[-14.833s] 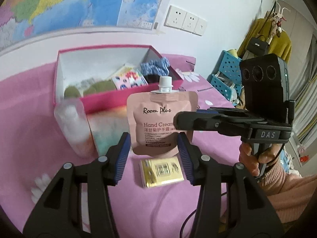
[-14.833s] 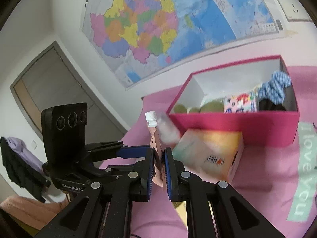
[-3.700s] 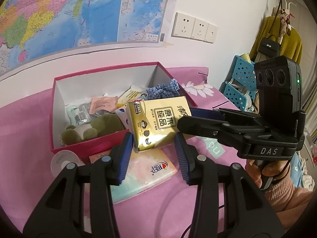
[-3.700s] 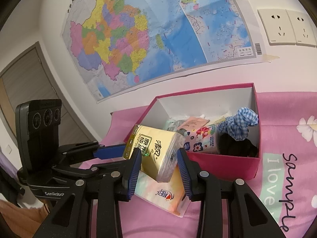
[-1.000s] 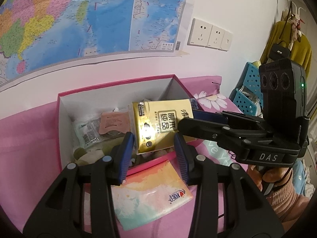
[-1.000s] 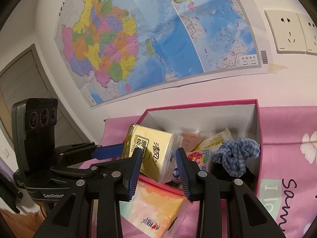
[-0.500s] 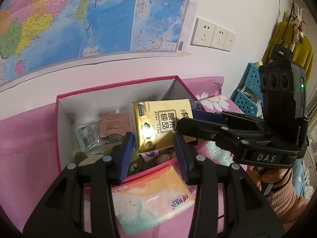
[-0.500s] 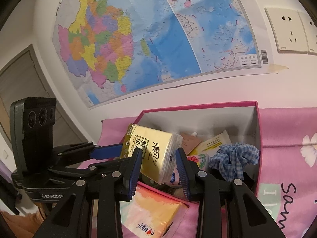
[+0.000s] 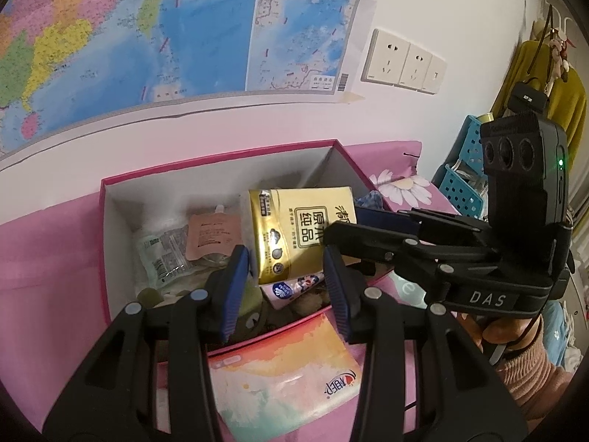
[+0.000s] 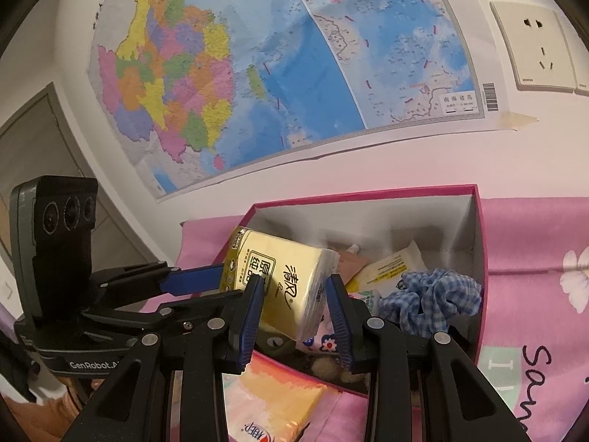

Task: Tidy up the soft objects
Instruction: 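Lower the gold tissue pack into the box and open the right gripper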

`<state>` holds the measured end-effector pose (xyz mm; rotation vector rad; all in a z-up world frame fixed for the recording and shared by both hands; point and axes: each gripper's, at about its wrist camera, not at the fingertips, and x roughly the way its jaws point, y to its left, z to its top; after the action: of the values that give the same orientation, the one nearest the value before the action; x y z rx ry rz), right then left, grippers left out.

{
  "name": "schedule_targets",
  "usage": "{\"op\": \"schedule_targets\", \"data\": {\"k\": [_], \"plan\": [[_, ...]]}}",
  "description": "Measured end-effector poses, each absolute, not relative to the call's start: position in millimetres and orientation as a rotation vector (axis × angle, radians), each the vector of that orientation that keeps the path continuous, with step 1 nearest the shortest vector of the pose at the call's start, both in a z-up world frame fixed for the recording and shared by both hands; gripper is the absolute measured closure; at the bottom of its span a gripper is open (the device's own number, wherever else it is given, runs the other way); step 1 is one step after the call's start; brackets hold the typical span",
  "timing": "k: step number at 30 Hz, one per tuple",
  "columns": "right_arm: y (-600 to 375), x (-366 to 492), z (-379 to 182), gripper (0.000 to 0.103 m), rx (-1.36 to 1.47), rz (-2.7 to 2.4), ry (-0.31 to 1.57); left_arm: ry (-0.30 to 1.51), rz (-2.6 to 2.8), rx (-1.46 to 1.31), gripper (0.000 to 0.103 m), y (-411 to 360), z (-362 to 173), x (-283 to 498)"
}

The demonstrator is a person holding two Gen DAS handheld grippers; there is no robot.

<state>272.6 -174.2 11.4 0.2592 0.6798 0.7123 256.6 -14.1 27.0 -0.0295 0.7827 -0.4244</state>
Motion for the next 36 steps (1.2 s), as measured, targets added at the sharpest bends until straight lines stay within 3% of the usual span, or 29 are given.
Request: {"op": "schedule_targets", "data": {"k": [36], "plan": [[-165.5, 310.0, -4.8, 0.067, 0.273, 0.662, 0.763, 0.862, -0.366, -0.053, 0.06, -15.4, 8.5, 296.7]]}}
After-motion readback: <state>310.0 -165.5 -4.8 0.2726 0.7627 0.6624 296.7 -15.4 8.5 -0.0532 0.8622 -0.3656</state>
